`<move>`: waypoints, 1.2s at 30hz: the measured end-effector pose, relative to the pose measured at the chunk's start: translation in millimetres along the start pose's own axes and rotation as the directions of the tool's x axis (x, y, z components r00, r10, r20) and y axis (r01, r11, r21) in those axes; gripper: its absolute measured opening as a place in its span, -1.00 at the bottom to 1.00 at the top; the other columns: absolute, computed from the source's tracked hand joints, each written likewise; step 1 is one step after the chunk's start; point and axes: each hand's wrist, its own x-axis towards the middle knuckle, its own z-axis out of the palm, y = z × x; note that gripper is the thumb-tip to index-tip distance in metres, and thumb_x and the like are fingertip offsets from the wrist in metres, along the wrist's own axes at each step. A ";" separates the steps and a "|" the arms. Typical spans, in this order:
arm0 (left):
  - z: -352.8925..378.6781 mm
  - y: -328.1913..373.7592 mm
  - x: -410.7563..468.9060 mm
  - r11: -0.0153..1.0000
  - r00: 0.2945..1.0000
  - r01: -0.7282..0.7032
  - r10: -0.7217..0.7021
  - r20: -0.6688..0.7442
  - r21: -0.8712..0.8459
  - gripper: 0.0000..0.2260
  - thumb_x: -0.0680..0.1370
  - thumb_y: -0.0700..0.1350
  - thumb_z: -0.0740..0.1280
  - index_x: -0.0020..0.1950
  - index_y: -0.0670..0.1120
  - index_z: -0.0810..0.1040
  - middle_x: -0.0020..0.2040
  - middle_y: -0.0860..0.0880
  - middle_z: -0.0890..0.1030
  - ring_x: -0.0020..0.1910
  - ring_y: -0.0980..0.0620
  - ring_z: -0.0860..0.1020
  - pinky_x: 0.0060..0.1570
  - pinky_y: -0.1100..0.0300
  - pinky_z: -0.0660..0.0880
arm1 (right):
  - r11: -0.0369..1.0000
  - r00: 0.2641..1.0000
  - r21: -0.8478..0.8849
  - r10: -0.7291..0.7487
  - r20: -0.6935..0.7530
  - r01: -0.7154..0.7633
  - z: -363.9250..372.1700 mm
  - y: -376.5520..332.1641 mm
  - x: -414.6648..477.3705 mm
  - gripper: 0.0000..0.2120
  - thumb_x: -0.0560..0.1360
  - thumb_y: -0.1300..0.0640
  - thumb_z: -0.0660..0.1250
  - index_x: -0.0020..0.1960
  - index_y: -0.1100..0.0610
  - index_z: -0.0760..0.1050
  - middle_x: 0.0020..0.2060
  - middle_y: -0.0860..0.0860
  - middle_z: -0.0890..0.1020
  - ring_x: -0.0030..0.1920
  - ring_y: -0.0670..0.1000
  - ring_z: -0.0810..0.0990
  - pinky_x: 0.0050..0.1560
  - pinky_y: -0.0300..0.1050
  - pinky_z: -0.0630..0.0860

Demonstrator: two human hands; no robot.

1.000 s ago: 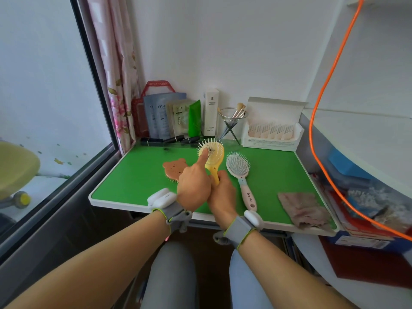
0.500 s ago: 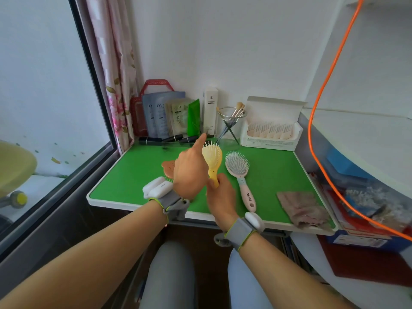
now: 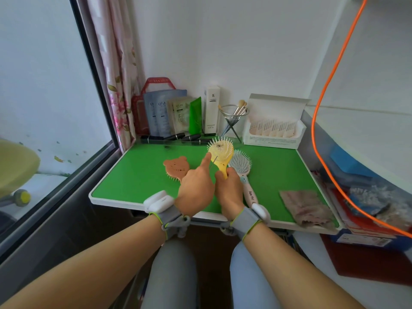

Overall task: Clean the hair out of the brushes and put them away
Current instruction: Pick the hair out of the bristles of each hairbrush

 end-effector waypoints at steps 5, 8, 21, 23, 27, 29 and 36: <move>-1.8 -0.3 5.4 1.000 1.000 -0.002 0.002 0.002 -0.019 -0.36 0.54 -0.31 0.09 0.55 0.07 -0.01 -0.07 -0.26 0.62 -0.05 -0.28 0.55 -0.11 -0.04 0.41 | 0.998 0.998 -0.018 -0.053 0.020 0.054 -0.4 0.0 -5.6 -0.81 0.52 0.21 0.16 -0.27 0.11 0.28 -0.42 0.03 0.39 -0.38 0.05 0.32 -0.32 -0.05 0.24; -1.5 -0.5 8.9 1.000 0.999 -0.024 0.024 -0.030 0.018 -0.32 0.52 -0.32 0.11 0.55 0.08 -0.05 -0.11 -0.23 0.62 -0.10 -0.27 0.56 -0.19 0.00 0.37 | 0.997 0.996 -0.022 -0.073 0.044 0.074 -2.0 -0.7 -7.7 -0.81 0.52 0.20 0.17 -0.27 0.11 0.27 -0.42 0.03 0.39 -0.40 0.03 0.31 -0.36 -0.08 0.22; -17.5 2.0 23.8 0.993 0.992 0.039 -0.025 -0.121 0.110 -0.39 0.54 -0.31 0.04 0.50 0.20 0.13 -0.15 -0.14 0.56 -0.21 -0.13 0.42 -0.18 0.03 0.24 | 0.988 0.991 -0.124 -0.082 0.109 0.096 -2.0 3.3 -12.4 -0.84 0.54 0.19 0.19 -0.21 0.17 0.31 -0.41 0.02 0.36 -0.40 0.02 0.29 -0.40 -0.08 0.14; -25.6 8.2 23.9 0.995 0.987 0.047 -0.033 -0.155 0.084 -0.38 0.55 -0.30 0.04 0.50 0.24 0.12 -0.19 -0.13 0.53 -0.22 -0.14 0.42 -0.15 -0.04 0.34 | 0.989 0.992 -0.118 -0.073 0.107 0.086 -2.0 4.3 -11.4 -0.83 0.53 0.20 0.19 -0.22 0.16 0.28 -0.41 0.02 0.34 -0.39 0.02 0.26 -0.39 -0.08 0.13; -41.8 17.2 22.2 0.999 0.971 0.012 -0.021 -0.236 -0.036 -0.42 0.58 -0.29 0.04 0.48 0.25 0.15 -0.12 -0.17 0.55 -0.10 -0.24 0.50 0.09 -0.33 0.40 | 0.993 0.993 -0.100 -0.054 0.103 0.064 -2.4 5.9 -10.1 -0.77 0.54 0.20 0.17 -0.28 0.10 0.23 -0.41 0.01 0.33 -0.43 -0.03 0.23 -0.43 -0.12 0.15; -47.1 18.4 20.2 0.996 0.962 -0.010 -0.015 -0.274 -0.090 -0.46 0.60 -0.27 0.04 0.48 0.23 0.18 -0.03 -0.19 0.59 -0.06 -0.26 0.52 0.08 -0.34 0.40 | 0.994 0.994 -0.095 -0.046 0.100 0.056 -2.4 5.6 -10.1 -0.77 0.55 0.19 0.16 -0.28 0.09 0.24 -0.41 0.01 0.34 -0.42 -0.02 0.24 -0.38 -0.10 0.21; -50.0 14.0 15.3 0.994 0.953 -0.015 -0.018 -0.302 -0.107 -0.48 0.61 -0.26 0.05 0.49 0.18 0.19 0.02 -0.23 0.59 -0.04 -0.26 0.51 0.05 -0.27 0.43 | 0.995 0.996 -0.093 -0.037 0.087 0.045 -6.2 7.3 -4.7 -0.77 0.56 0.21 0.14 -0.27 0.09 0.24 -0.38 0.05 0.38 -0.37 0.04 0.32 -0.33 -0.07 0.26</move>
